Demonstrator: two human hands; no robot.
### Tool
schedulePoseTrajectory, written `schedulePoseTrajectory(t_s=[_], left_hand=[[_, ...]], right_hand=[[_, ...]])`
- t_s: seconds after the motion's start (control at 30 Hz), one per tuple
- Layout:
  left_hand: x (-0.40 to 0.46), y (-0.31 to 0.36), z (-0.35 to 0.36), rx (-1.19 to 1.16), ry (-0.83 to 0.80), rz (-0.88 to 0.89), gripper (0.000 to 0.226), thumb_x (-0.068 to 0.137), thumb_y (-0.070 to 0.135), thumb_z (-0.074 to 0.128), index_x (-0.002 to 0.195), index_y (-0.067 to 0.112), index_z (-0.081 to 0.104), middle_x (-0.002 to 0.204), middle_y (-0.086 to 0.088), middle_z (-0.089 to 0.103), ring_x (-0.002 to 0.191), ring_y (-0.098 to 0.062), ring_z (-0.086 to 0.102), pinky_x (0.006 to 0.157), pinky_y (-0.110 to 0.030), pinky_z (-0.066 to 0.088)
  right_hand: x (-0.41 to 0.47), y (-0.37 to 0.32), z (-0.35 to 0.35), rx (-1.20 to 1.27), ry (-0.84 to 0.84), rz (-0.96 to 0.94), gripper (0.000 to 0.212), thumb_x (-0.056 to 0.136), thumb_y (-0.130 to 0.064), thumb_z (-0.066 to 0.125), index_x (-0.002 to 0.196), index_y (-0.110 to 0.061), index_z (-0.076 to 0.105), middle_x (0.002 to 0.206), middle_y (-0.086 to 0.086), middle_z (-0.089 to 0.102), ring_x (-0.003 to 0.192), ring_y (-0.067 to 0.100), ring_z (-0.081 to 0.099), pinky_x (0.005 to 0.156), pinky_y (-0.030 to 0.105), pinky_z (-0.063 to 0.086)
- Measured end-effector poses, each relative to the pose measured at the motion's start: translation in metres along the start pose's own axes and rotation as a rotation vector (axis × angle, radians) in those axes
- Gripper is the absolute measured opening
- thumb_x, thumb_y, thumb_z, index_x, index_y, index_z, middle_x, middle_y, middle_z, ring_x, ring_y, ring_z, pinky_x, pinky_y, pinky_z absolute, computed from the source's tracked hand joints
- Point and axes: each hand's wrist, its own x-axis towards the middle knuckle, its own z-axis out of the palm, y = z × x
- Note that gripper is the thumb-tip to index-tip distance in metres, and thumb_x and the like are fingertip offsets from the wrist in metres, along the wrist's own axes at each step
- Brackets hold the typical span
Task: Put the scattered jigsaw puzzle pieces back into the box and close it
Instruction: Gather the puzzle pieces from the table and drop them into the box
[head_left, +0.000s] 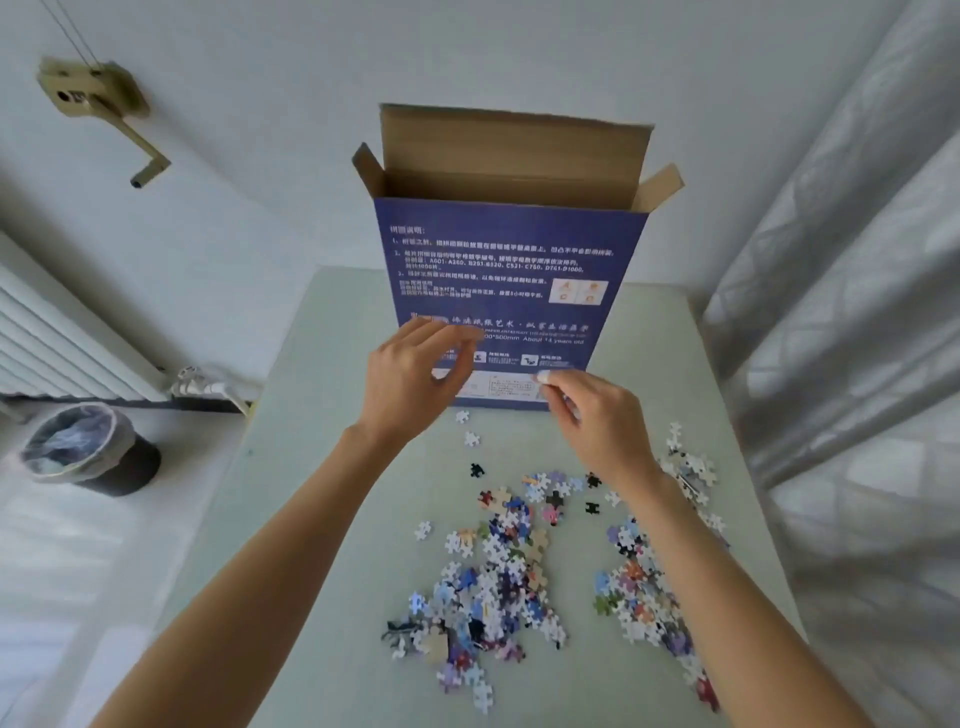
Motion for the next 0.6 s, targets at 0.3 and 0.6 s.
schedulePoseTrajectory(t_s=[0.3, 0.6], left_hand=[[-0.130, -0.024, 0.069, -0.013, -0.731, -0.471, 0.045, 0.091, 0.029, 0.055, 0.135, 0.028, 0.045, 0.133, -0.001, 0.053, 0.119, -0.020, 0.051, 0.098, -0.036, 0.044], [-0.118, -0.072, 0.149, 0.138, -0.985, -0.487, 0.069, 0.094, 0.042, 0.048, 0.149, 0.017, 0.015, 0.157, -0.005, 0.008, 0.144, -0.025, 0.009, 0.114, -0.041, 0.021]], right_hand=[[-0.110, 0.059, 0.067, -0.043, -0.694, 0.539, 0.050, 0.094, -0.026, 0.050, 0.139, -0.008, 0.038, 0.144, 0.010, 0.035, 0.133, 0.025, 0.033, 0.108, 0.035, 0.031], [-0.119, 0.088, 0.092, -0.143, -0.875, 0.722, 0.065, 0.097, -0.038, 0.039, 0.148, -0.009, 0.011, 0.155, 0.018, -0.002, 0.143, 0.033, -0.004, 0.115, 0.040, 0.001]])
